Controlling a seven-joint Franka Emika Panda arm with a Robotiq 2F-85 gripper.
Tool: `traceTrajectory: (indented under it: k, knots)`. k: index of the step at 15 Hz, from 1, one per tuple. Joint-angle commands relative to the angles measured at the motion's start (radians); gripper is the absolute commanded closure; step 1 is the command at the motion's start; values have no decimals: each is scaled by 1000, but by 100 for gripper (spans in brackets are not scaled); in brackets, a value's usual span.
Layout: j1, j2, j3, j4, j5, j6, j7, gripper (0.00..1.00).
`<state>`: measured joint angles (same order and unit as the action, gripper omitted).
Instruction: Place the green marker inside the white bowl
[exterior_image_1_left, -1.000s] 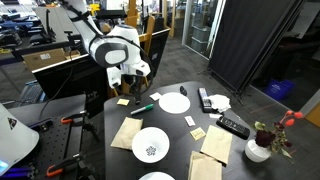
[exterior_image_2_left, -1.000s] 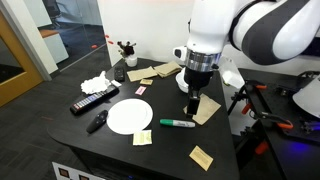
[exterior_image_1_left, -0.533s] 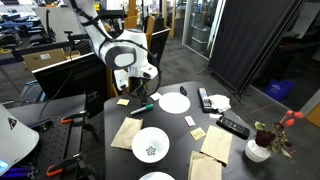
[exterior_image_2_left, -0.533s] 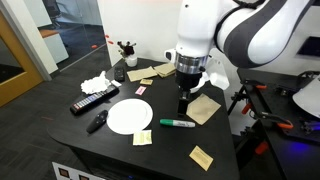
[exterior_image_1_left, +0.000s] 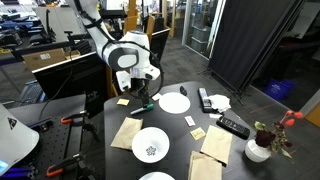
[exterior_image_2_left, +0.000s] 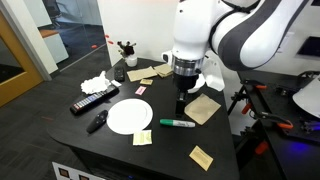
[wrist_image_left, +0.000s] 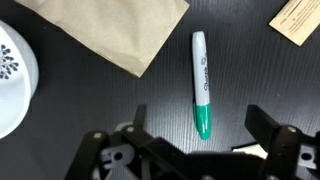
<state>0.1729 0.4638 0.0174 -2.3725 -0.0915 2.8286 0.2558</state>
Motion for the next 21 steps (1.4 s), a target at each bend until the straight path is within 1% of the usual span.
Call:
traceTrajectory:
  k: [1,2,5,8,15,19,20,21]
  knots:
    - [44,41,-51,50,-26,1,-11,0]
    - [37,54,-46,63,-21,6,-26,0]
    - [-10,91,4,105,17,1,-89,0]
    - [-46,123,44,140,42,-32,-156,0]
    - [-79,189,76,190,47,-71,-231,0]
    - [-87,223,90,210,48,-71,-254,0]
    - [-86,231,91,215,48,-68,-257,25]
    - [-85,237,92,219,46,-69,-259,28]
